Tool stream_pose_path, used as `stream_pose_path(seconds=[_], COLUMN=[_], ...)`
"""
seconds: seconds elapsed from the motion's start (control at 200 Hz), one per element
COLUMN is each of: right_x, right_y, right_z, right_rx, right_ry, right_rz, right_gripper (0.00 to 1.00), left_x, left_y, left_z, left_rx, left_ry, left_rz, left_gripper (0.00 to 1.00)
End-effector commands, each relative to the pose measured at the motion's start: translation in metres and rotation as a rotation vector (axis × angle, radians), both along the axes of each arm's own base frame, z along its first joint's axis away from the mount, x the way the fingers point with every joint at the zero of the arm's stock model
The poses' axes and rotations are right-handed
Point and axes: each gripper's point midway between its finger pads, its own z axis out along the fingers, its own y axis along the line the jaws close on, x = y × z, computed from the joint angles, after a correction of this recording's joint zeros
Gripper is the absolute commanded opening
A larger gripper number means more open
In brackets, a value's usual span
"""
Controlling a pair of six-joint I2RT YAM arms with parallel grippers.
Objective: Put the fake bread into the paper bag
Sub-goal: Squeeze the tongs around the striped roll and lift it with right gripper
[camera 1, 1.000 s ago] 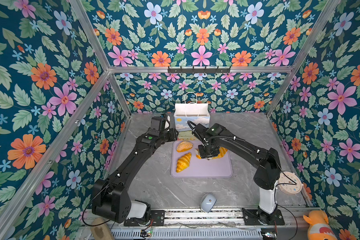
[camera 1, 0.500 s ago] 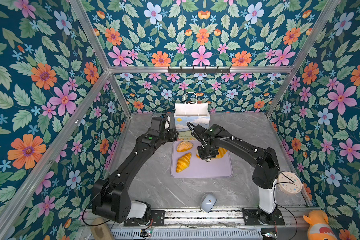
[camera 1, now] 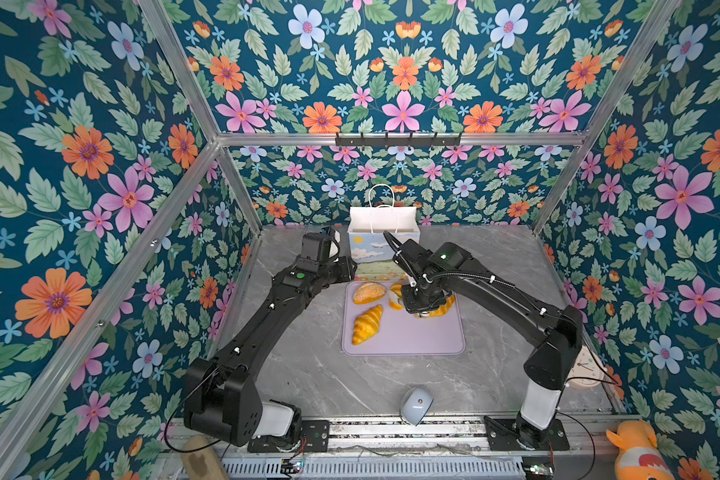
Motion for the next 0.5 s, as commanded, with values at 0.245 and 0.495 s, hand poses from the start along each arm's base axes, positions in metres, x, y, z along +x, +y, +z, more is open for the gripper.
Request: stream_pose_path(seconds=[0.245,0.495], right_x=[-0.027,-0.038], right_y=[-0.029,-0.055], right_z=[0.053,0.072], right_rx=[0.052,0.027], right_ry=[-0.103,-0.18], right_rz=[0.095,0.145], right_gripper=[0.33,0.33], left_x=[0.002,0.003], left_y=[-0.003,-0.005], left_z=[0.02,0.031], left_rx=[-0.028,-0.042], left_ry=[-0.042,-0.062], left_rz=[-0.003,-0.01], left_gripper=[0.46,0.46])
